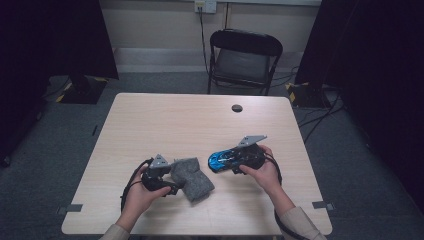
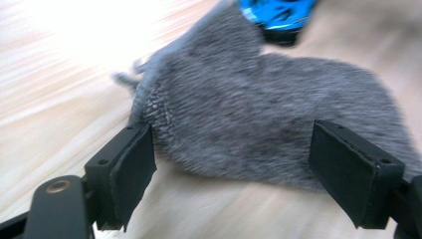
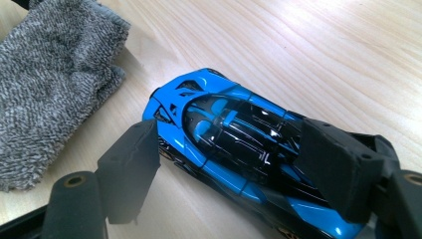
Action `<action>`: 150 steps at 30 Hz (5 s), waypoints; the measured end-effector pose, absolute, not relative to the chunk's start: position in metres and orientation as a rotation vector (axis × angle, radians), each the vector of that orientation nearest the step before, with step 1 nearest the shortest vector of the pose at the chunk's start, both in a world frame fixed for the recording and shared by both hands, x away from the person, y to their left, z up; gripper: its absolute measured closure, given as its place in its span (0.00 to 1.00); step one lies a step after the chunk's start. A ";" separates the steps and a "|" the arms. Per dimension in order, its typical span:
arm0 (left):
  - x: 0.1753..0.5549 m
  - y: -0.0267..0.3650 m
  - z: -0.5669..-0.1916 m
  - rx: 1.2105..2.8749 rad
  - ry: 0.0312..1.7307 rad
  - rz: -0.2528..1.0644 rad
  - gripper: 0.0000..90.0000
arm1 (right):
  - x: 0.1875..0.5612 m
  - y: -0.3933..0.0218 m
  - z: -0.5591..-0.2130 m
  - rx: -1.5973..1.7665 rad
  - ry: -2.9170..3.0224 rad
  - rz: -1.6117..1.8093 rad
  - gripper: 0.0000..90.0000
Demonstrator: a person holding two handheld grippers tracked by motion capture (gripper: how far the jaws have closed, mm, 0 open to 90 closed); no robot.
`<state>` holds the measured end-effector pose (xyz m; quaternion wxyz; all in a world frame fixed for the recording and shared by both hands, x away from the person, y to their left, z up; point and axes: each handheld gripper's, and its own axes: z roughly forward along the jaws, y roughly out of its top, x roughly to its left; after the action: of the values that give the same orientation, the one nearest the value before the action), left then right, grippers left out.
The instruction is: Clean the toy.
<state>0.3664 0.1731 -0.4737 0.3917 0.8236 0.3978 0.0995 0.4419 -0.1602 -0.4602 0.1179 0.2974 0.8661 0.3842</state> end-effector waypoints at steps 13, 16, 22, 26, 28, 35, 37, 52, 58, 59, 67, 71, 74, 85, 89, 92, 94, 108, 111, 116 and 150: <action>0.355 0.158 -0.463 2.097 1.007 0.253 0.25 | 0.406 -0.170 -0.468 0.832 2.544 1.140 0.27; 0.361 0.149 -0.467 2.081 1.039 0.243 0.24 | 0.396 -0.173 -0.473 0.819 2.563 1.110 0.28; 0.376 0.137 -0.470 2.049 1.102 0.242 0.22 | 0.397 -0.182 -0.471 0.839 2.543 1.097 0.28; 0.389 0.130 -0.475 2.042 1.161 0.254 0.19 | 0.409 -0.188 -0.464 0.881 2.513 1.111 0.28; 0.393 0.128 -0.475 2.038 1.167 0.252 0.18 | 0.412 -0.187 -0.462 0.888 2.504 1.106 0.29; 0.408 0.124 -0.466 2.004 1.173 0.289 0.20 | 0.446 -0.200 -0.463 1.071 2.363 1.082 0.31; 0.409 0.125 -0.462 2.005 1.168 0.307 0.21 | 0.452 -0.205 -0.463 1.100 2.357 1.087 0.37; 0.427 0.107 -0.484 2.055 1.254 0.301 0.17 | 0.457 -0.209 -0.472 1.169 2.346 1.068 0.66; 0.427 0.106 -0.487 2.097 1.102 0.258 0.49 | 0.456 -0.206 -0.473 1.170 2.338 1.078 0.66; 0.426 0.106 -0.487 2.100 1.091 0.258 0.53 | 0.455 -0.206 -0.473 1.170 2.338 1.076 0.66; 0.417 0.112 -0.484 2.142 0.979 0.195 0.73 | 0.455 -0.207 -0.474 1.166 2.335 1.078 0.66; 0.411 0.118 -0.477 2.205 0.922 0.194 0.75 | 0.456 -0.207 -0.473 1.180 2.333 1.079 0.67; 0.408 0.123 -0.475 2.199 0.919 0.189 0.75 | 0.455 -0.206 -0.473 1.167 2.335 1.071 0.67; 0.382 0.145 -0.459 2.002 1.234 0.328 0.26 | 0.452 -0.203 -0.473 1.179 2.315 1.058 0.64; 0.376 0.145 -0.470 2.003 1.294 0.287 0.23 | 0.451 -0.202 -0.473 1.183 2.306 1.056 0.64; 0.378 0.142 -0.479 1.996 1.306 0.256 0.21 | 0.450 -0.200 -0.473 1.178 2.311 1.051 0.64; 0.382 0.140 -0.484 1.972 1.320 0.225 0.20 | 0.450 -0.199 -0.473 1.179 2.313 1.053 0.63; 0.431 0.113 -0.485 1.938 1.336 0.191 0.18 | 0.451 -0.199 -0.474 1.163 2.318 1.076 0.63; 0.439 0.104 -0.486 1.964 1.330 0.229 0.18 | 0.450 -0.200 -0.475 1.168 2.311 1.090 0.63; 0.435 0.100 -0.487 2.019 1.222 0.253 0.47 | 0.450 -0.199 -0.475 1.171 2.310 1.090 0.63; 0.446 0.118 -0.479 2.062 1.149 0.145 0.74 | 0.449 -0.195 -0.477 1.185 2.317 1.121 0.63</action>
<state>0.4457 0.1182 -0.4786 0.3787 0.8069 0.4498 0.0569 0.4492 -0.1951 -0.4767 0.1533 0.4133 0.8079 0.3911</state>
